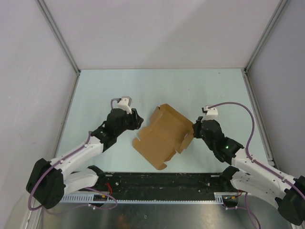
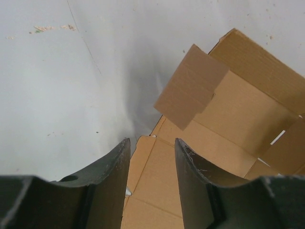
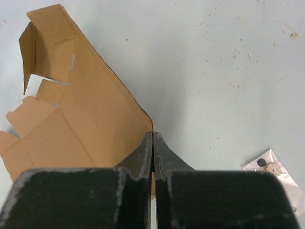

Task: Fold the paper box

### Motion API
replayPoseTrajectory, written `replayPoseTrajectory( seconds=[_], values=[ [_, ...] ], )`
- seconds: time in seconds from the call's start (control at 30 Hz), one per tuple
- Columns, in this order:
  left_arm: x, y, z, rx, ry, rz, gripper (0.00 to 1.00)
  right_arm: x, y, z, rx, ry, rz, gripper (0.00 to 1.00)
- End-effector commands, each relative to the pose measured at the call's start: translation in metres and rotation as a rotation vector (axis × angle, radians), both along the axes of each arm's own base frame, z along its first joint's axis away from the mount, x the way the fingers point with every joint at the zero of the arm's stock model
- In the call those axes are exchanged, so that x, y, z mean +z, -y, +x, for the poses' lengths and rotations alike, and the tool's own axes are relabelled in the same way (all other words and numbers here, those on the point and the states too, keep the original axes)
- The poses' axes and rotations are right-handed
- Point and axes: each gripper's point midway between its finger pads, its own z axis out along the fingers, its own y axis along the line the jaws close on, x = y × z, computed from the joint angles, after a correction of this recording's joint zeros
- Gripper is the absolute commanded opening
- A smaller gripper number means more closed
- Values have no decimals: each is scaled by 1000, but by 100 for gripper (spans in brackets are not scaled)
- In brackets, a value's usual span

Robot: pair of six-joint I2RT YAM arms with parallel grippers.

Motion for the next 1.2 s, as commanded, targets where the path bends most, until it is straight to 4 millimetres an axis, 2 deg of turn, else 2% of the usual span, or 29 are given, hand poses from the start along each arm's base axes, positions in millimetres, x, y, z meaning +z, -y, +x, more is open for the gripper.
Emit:
replayPoseTrajectory(
  seconds=[0.0,0.27,0.4,0.6,0.7,0.73,0.77,0.93,1.03,1.1,1.13,1.17],
  values=[
    [25,-7,7,54,88,-61,47,18,-1,5,5,69,-51,0],
    [43,-11,4,66,148,-96,47,28,-17,2,49,126,-96,0],
    [41,-11,4,66,143,-99,46,33,-25,-3,71,156,-132,0],
    [38,-9,3,57,135,-100,46,28,-21,-2,18,144,-137,0],
    [39,-7,3,48,131,-106,46,20,-22,1,18,100,-102,8],
    [38,-7,3,43,128,-106,46,17,-22,4,26,81,-82,21],
    [39,-6,3,42,129,-107,46,15,-23,5,32,69,-69,27],
    [35,-5,3,36,117,-106,46,2,-20,15,48,-23,11,50],
    [34,-4,3,34,112,-108,46,2,-22,19,95,-64,38,57],
    [35,-3,3,30,112,-108,46,8,-14,35,99,-83,67,60],
    [35,-1,3,25,110,-111,46,0,-24,33,182,-139,94,61],
    [35,-1,3,20,109,-112,46,7,-9,51,144,-148,122,61]
  ],
)
